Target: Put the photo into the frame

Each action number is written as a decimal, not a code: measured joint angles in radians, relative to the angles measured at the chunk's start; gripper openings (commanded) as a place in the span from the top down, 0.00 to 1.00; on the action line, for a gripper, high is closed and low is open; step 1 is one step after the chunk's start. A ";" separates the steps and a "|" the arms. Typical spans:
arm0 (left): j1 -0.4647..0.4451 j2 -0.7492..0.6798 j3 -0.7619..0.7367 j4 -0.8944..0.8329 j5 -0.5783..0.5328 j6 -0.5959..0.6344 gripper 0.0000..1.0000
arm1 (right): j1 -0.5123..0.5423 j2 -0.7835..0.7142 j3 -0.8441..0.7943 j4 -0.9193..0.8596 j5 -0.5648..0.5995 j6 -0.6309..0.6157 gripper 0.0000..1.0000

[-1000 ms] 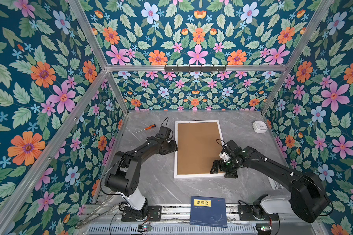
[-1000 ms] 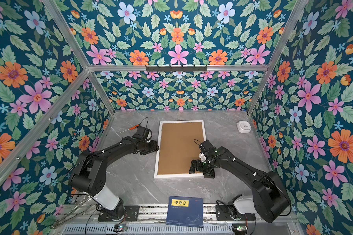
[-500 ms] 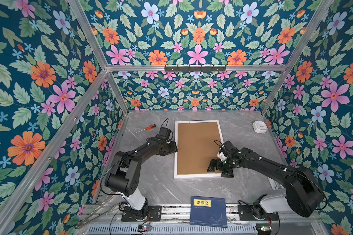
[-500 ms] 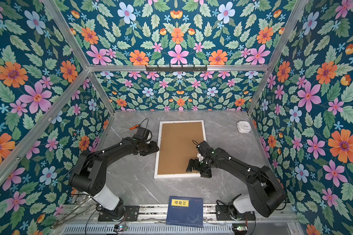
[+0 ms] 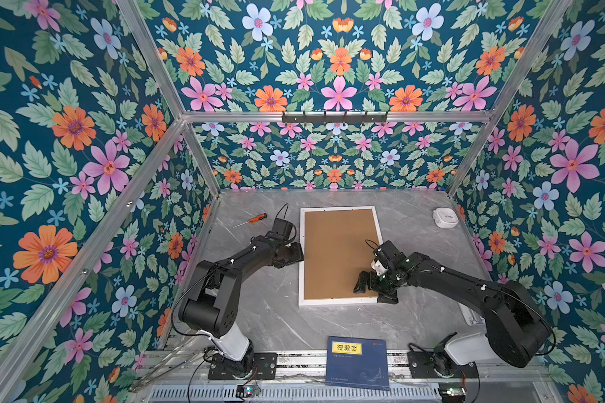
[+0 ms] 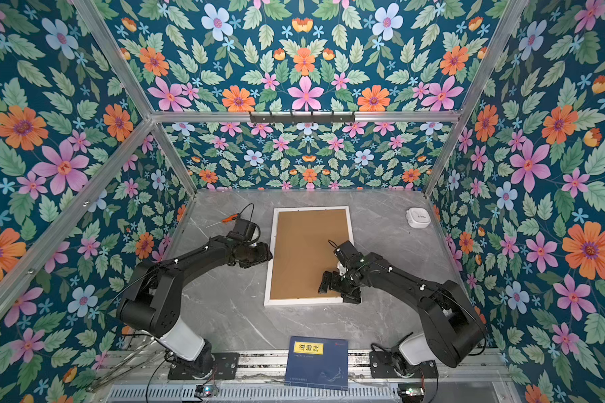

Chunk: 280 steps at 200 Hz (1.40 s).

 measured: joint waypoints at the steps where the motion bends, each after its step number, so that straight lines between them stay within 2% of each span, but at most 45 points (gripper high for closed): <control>1: 0.000 0.000 0.000 0.000 0.000 0.000 0.36 | 0.000 0.000 0.000 0.000 0.001 0.000 0.03; 124: 0.000 -0.011 -0.002 -0.006 -0.008 0.000 0.36 | 0.001 0.013 0.004 0.021 0.023 0.042 0.03; 228: 0.000 -0.013 -0.010 -0.006 -0.006 0.000 0.36 | 0.000 -0.050 -0.029 0.168 0.077 0.051 0.03; 280: -0.001 -0.009 -0.005 -0.005 0.001 0.000 0.36 | 0.000 -0.074 -0.008 0.167 0.093 0.050 0.03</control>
